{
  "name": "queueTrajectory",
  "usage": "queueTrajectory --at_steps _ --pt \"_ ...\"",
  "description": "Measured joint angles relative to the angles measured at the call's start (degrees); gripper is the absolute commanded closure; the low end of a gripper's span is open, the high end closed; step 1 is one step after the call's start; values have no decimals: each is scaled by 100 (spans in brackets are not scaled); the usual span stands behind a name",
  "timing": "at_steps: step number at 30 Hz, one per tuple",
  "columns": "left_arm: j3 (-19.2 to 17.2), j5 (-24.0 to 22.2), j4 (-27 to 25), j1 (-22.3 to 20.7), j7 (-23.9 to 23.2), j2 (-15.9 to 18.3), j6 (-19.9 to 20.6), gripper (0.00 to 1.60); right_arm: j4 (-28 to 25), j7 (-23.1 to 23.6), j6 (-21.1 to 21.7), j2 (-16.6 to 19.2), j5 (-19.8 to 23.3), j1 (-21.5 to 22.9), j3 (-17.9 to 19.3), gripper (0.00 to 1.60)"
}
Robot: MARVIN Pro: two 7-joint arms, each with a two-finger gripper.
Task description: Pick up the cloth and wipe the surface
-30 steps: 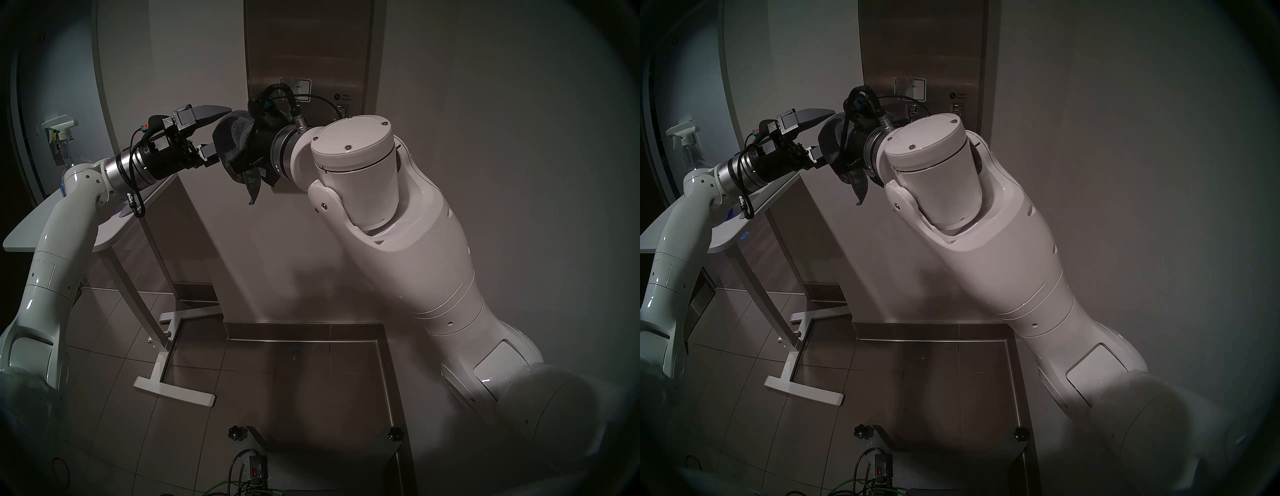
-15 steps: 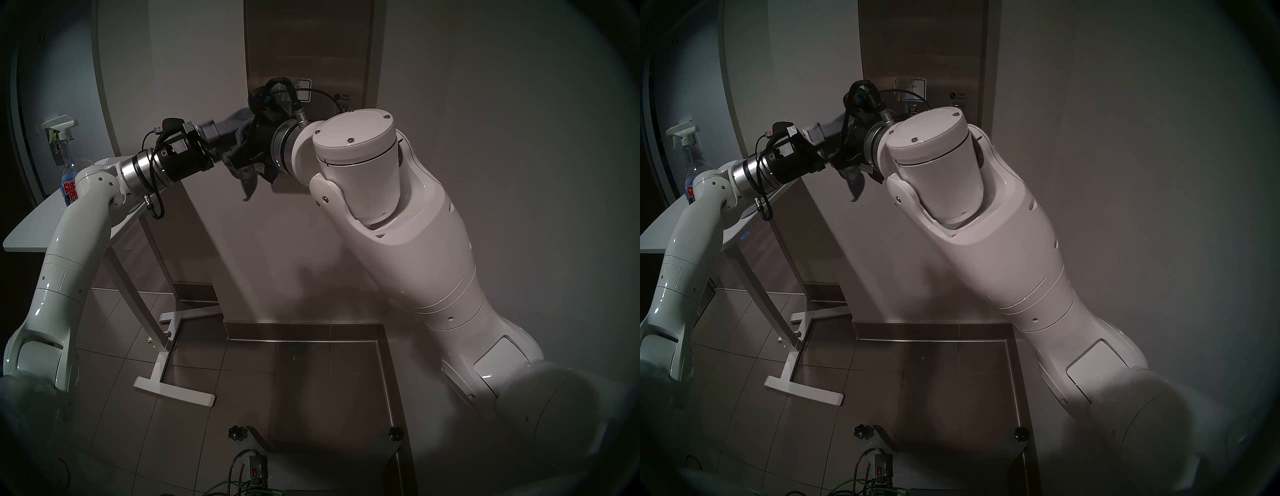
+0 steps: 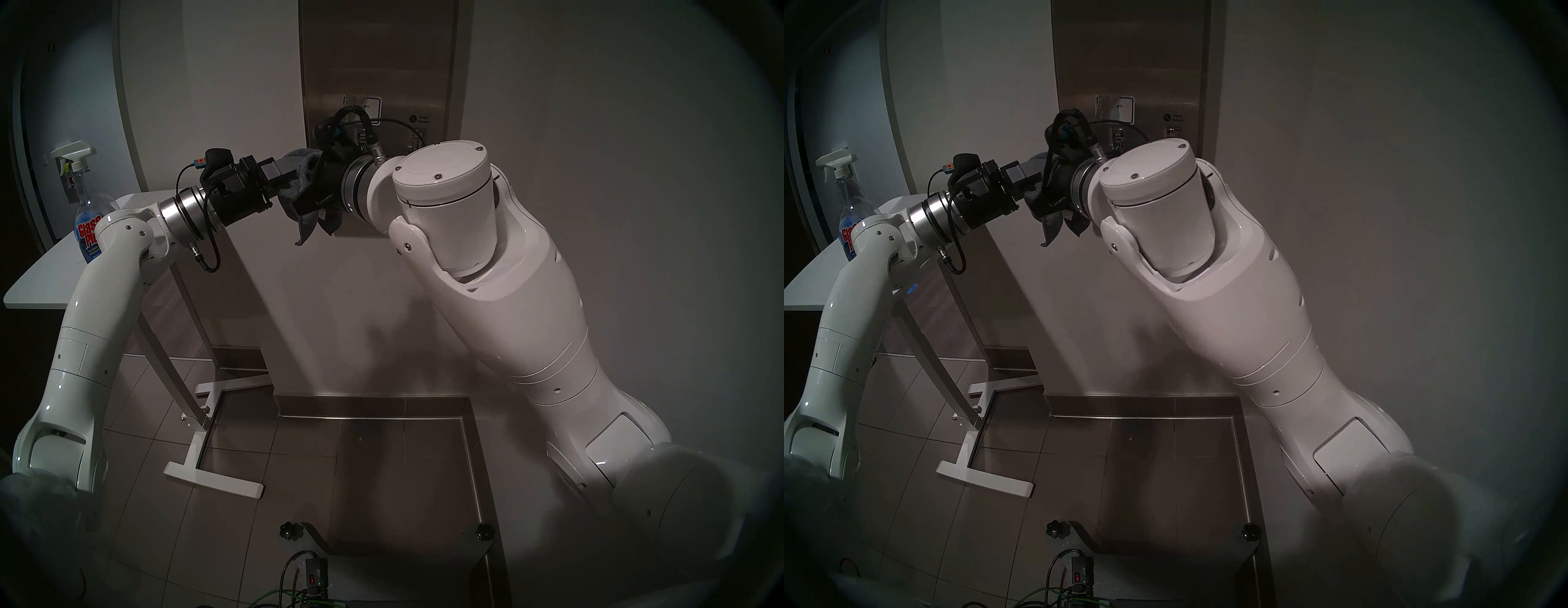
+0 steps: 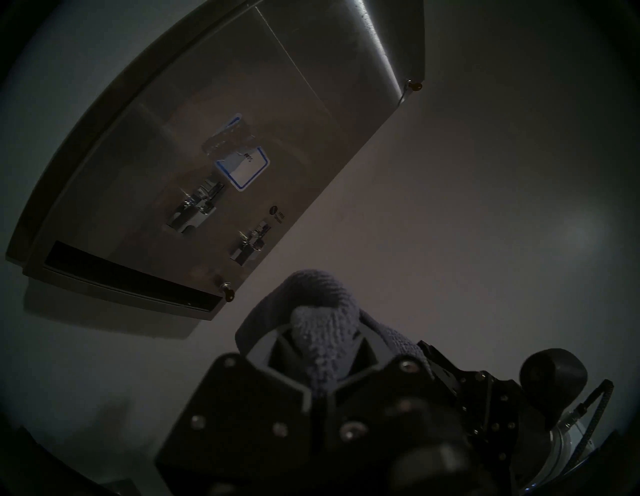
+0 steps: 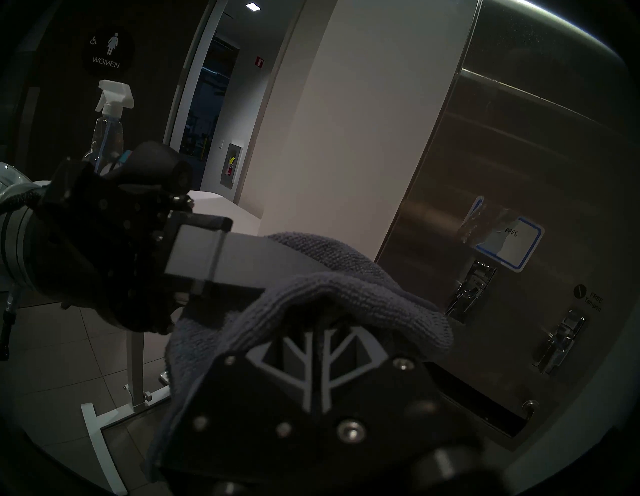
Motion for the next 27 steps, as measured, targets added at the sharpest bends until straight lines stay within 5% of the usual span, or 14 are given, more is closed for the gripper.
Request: queueTrajectory --at_steps 27 --pt "-202 907 -29 5 833 -273 -1128 160 -237 161 76 90 187 -55 -1 160"
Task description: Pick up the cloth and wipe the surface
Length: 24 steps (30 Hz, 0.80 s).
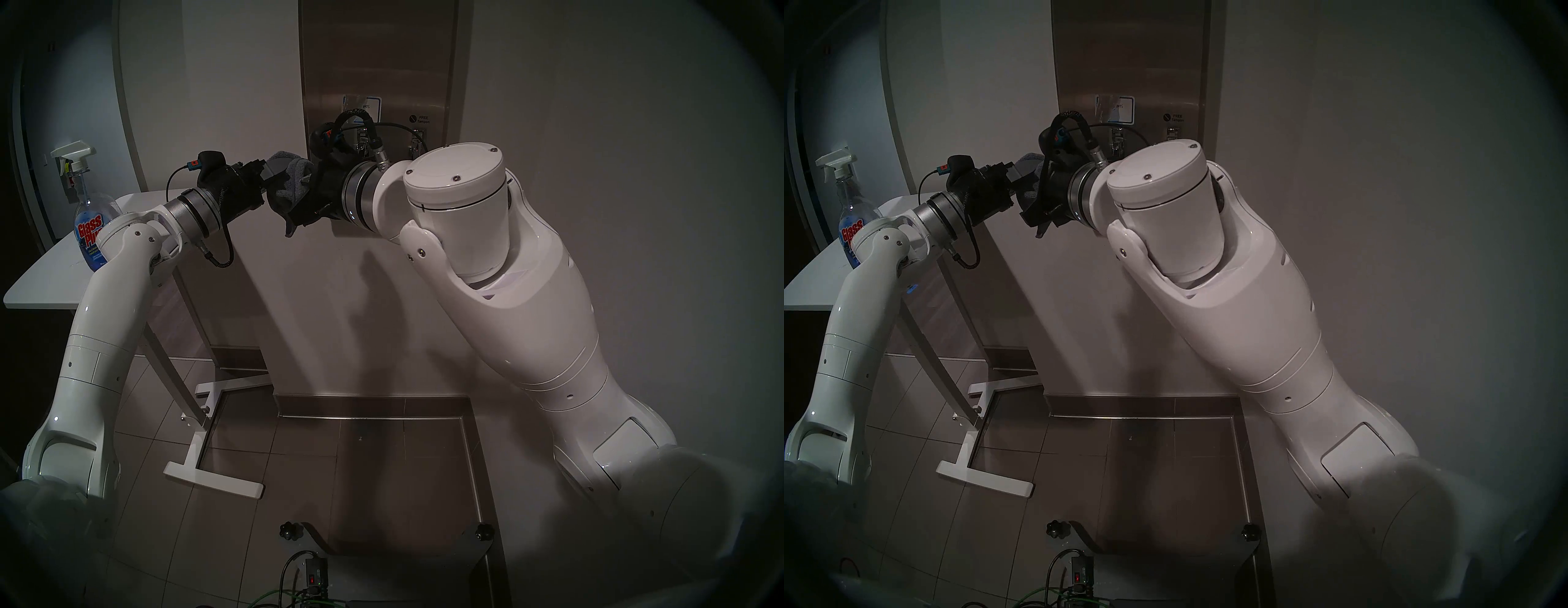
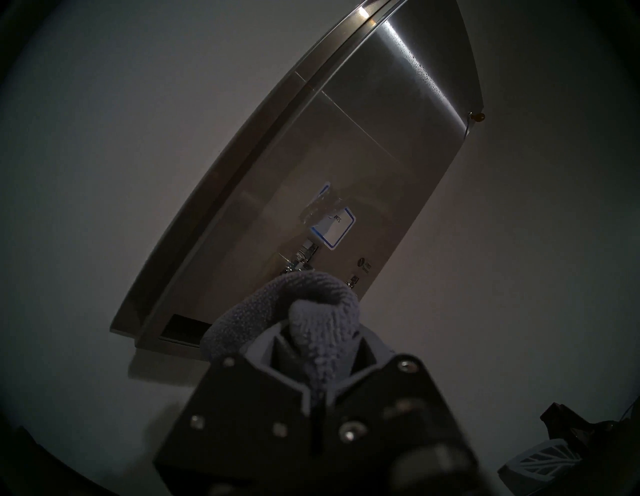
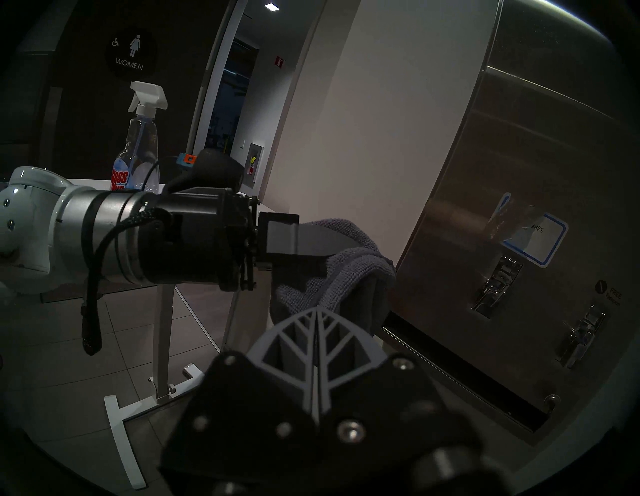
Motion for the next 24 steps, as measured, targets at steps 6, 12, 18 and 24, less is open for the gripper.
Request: queueTrajectory --at_steps 6,12,18,24 --pt "-49 308 179 -211 167 -58 -344 160 -2 -7 0 0 -4 -2 -1 160" --pt "-173 599 450 -426 673 -172 -825 160 -2 -12 0 0 -5 -5 -2 160" --pt "-222 837 564 -609 1311 -354 -1271 160 -2 -17 -1 0 -5 -7 -3 160" --pt "-213 1067 554 -697 1927 -550 -1626 160 -5 -23 -1 0 -6 -8 -3 160"
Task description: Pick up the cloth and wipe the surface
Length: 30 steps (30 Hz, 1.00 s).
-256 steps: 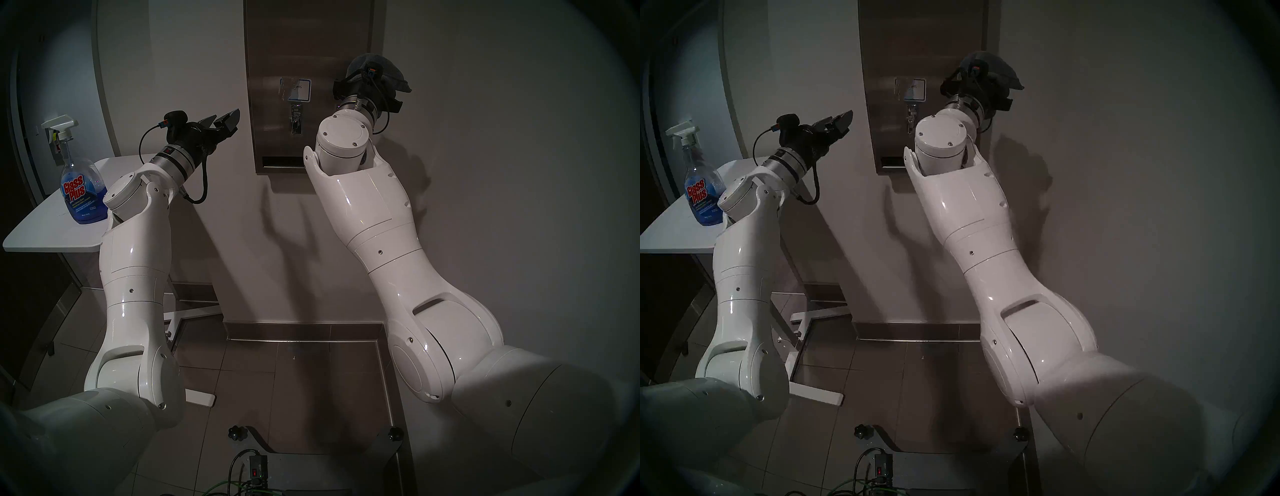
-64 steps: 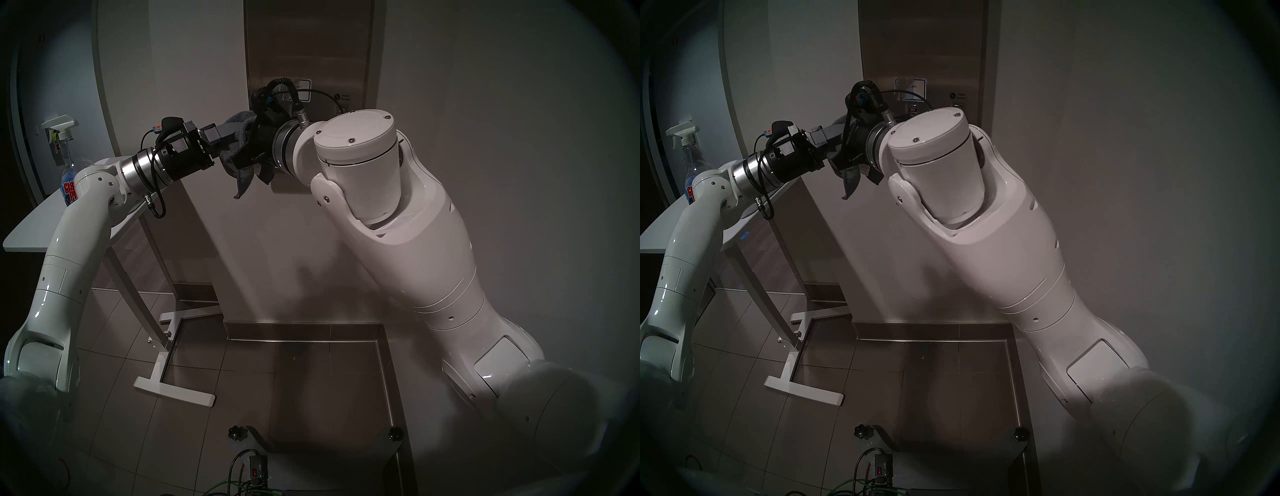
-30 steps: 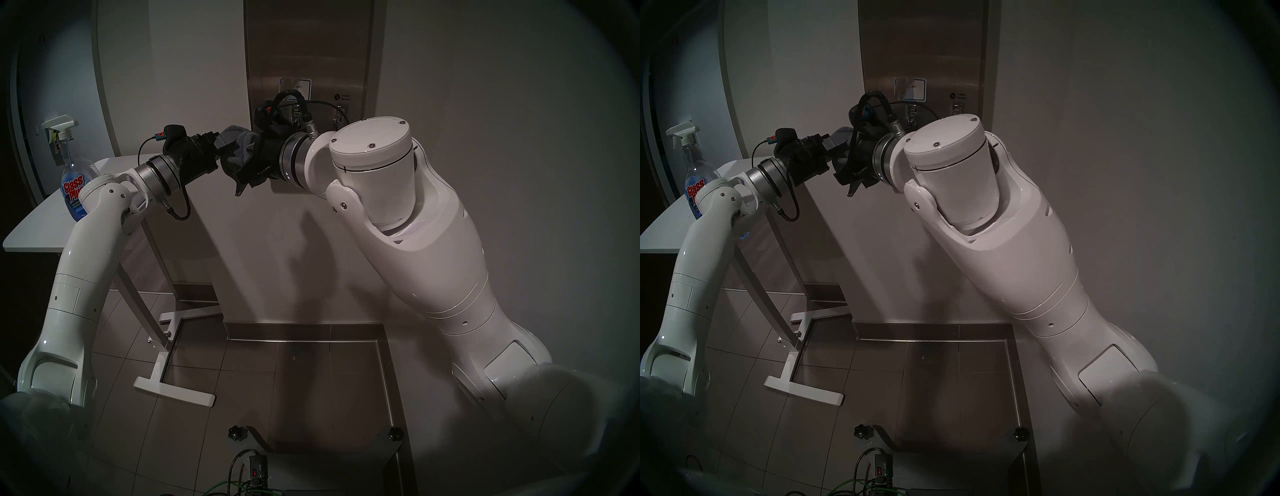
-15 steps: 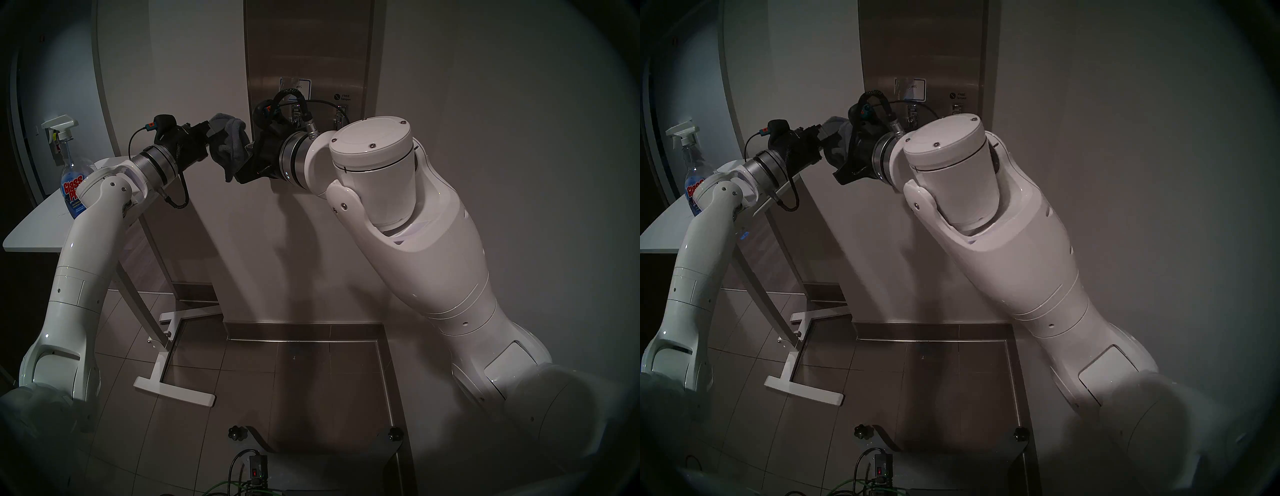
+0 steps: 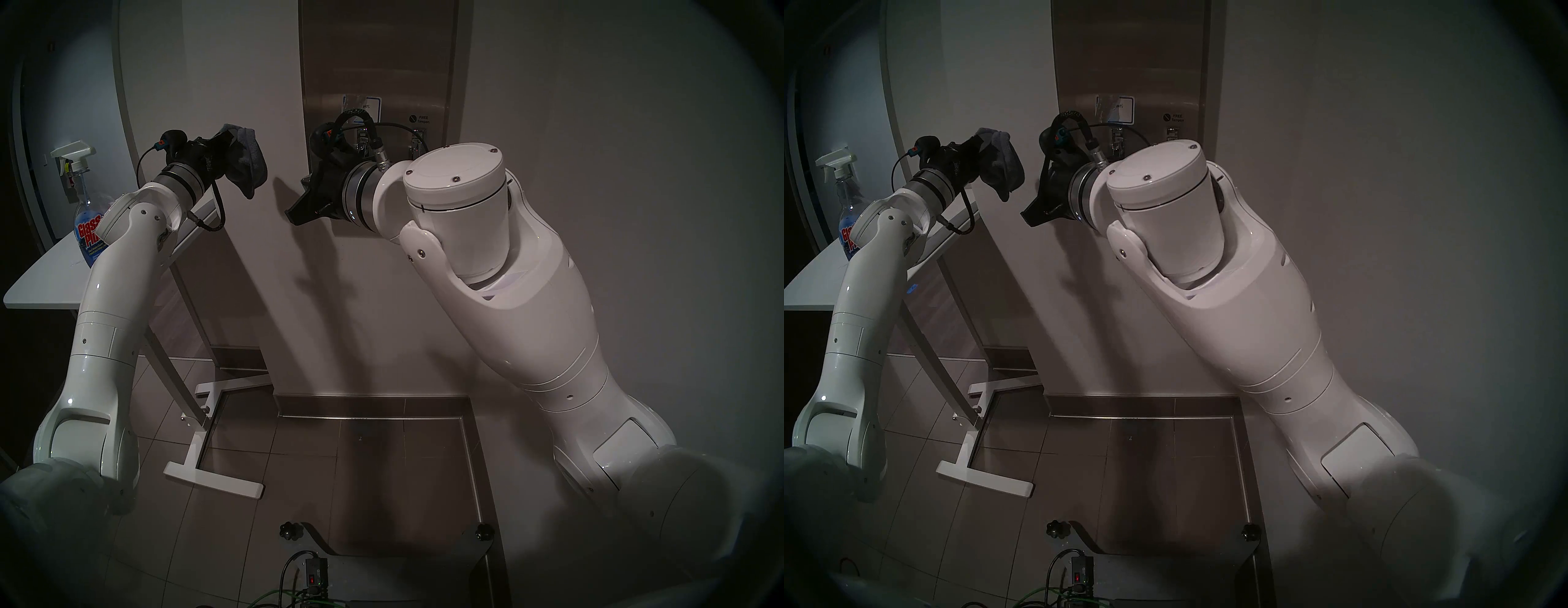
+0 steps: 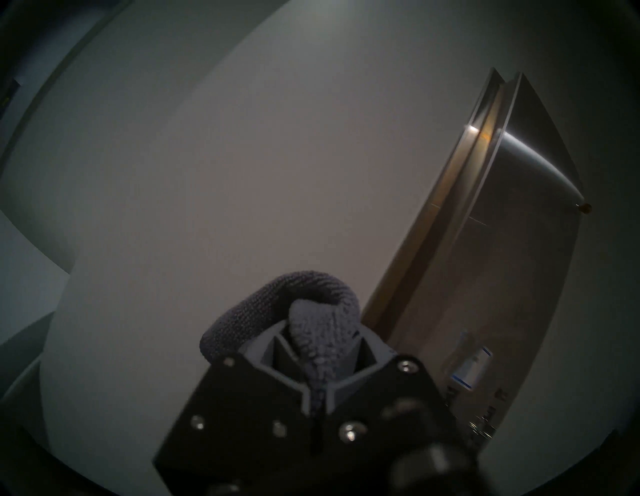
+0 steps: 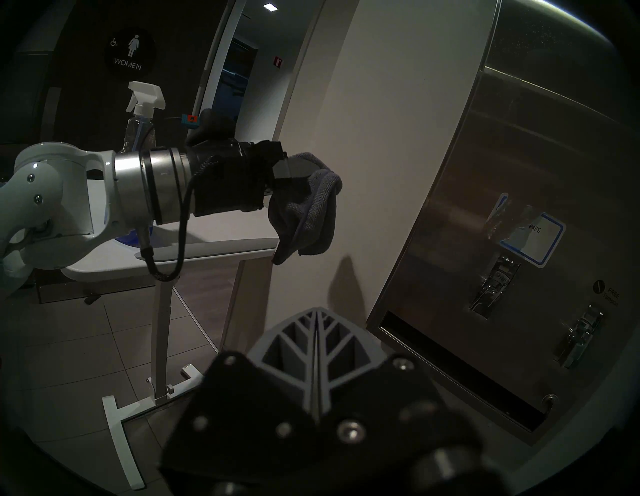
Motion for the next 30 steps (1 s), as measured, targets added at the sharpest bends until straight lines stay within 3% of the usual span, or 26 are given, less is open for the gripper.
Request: queueTrajectory --at_steps 17,30 --pt "159 1285 542 -269 2073 -312 -834 160 -6 -15 0 0 -1 -2 -2 160" --pt "100 1830 890 -434 2670 -118 -1123 160 -6 -19 0 0 -1 -3 -3 160"
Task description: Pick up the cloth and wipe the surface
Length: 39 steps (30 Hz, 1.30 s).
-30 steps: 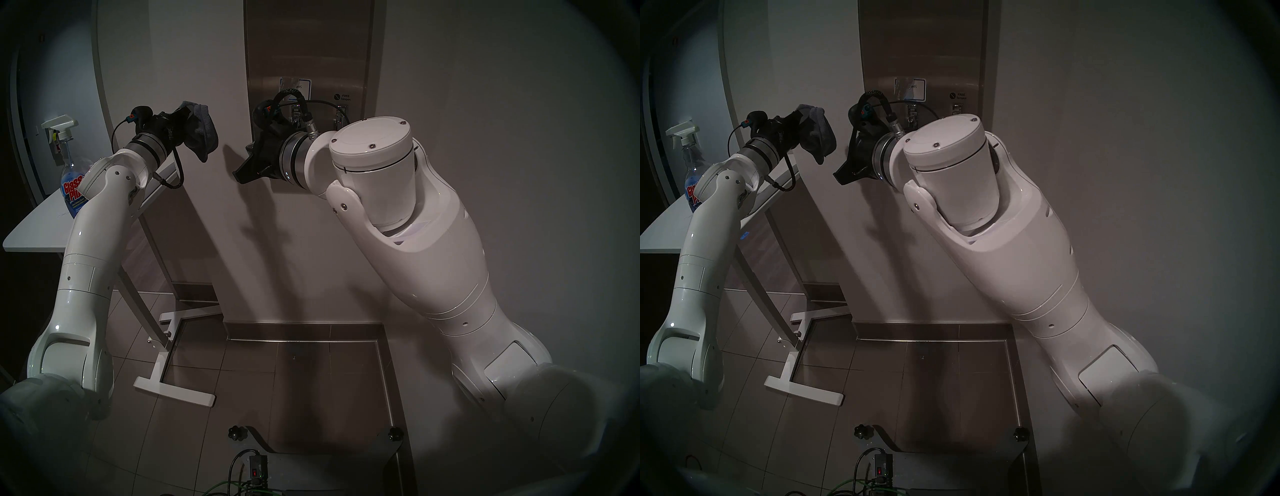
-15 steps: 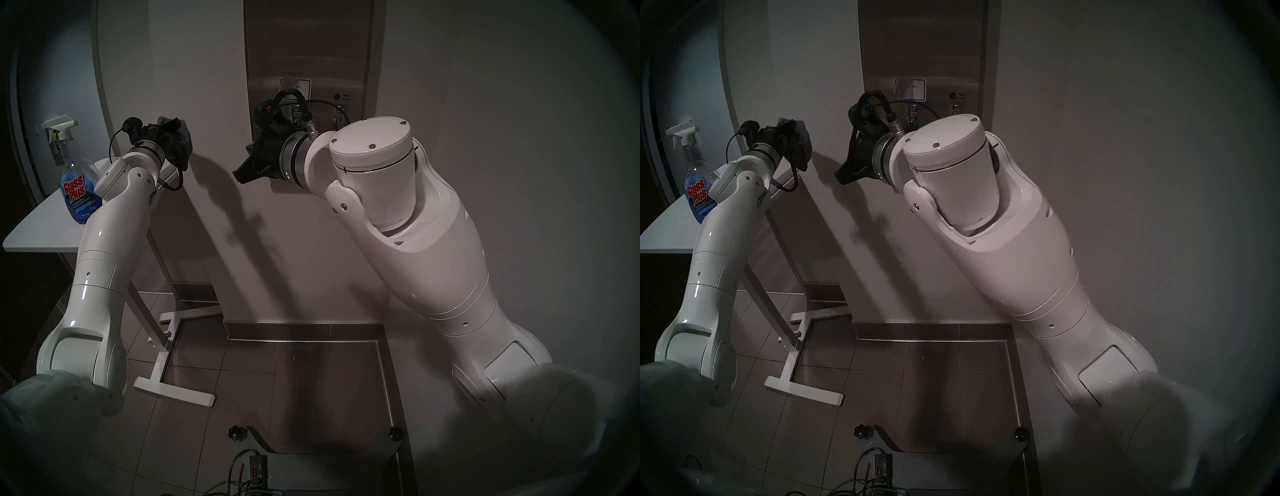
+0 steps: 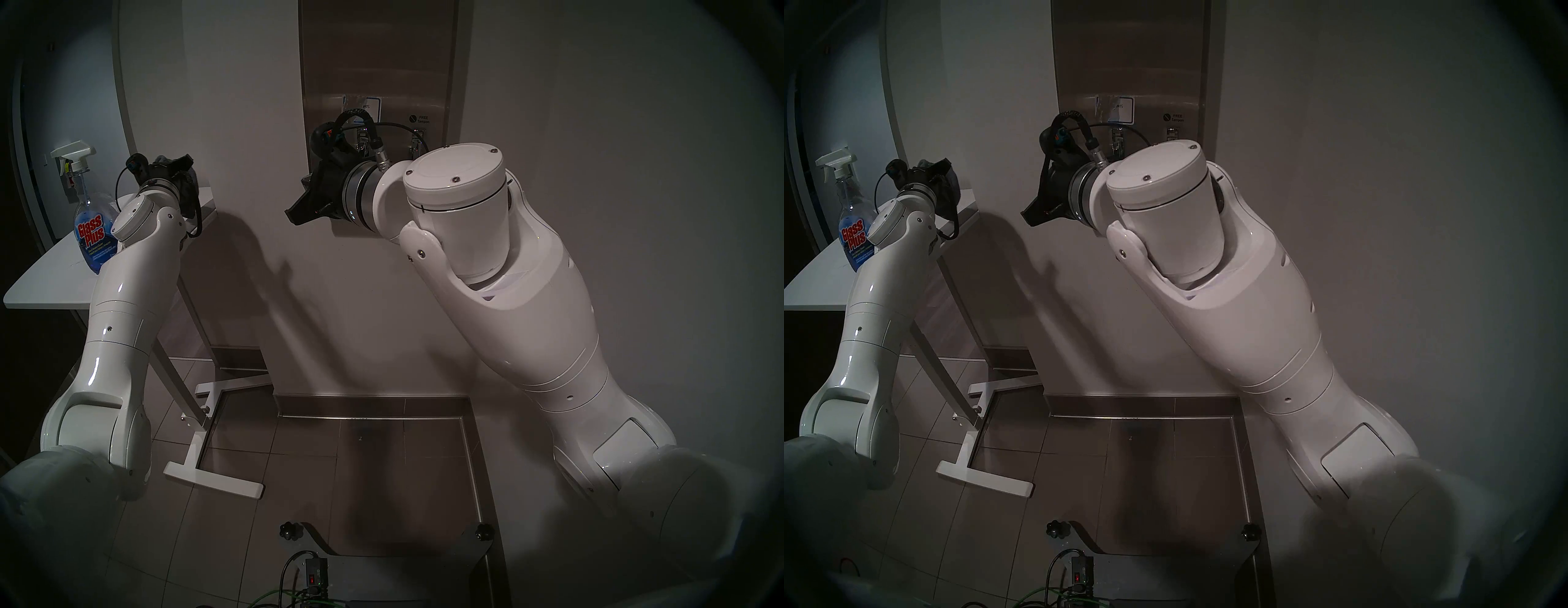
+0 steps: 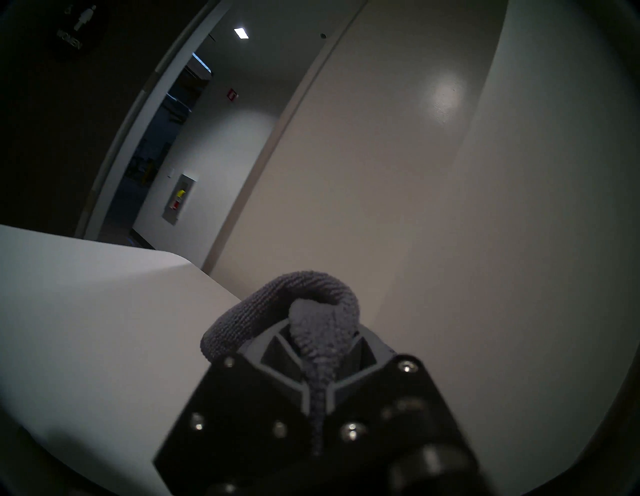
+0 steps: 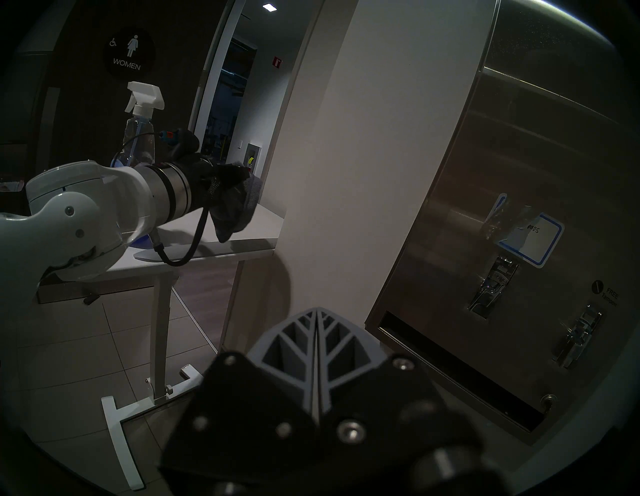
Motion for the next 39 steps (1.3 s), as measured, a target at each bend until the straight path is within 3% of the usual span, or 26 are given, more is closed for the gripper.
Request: queueTrajectory --at_steps 16,17,18,20,21,39 --pt "-106 50 943 -298 343 71 -9 160 -4 -7 0 0 0 -1 -1 160" --pt "-75 50 962 -311 317 71 -1 146 -4 -7 0 0 0 -1 -1 160" --pt "-39 50 974 -325 287 71 8 53 -4 -7 0 0 0 -1 -1 160" --pt "22 50 981 -351 229 68 27 8 -4 -7 0 0 0 -1 -1 160" --pt "39 50 981 -359 211 66 32 0 -4 -7 0 0 0 -1 -1 160" --pt "388 30 957 -584 -224 49 156 0 -4 -10 0 0 0 -2 -2 160"
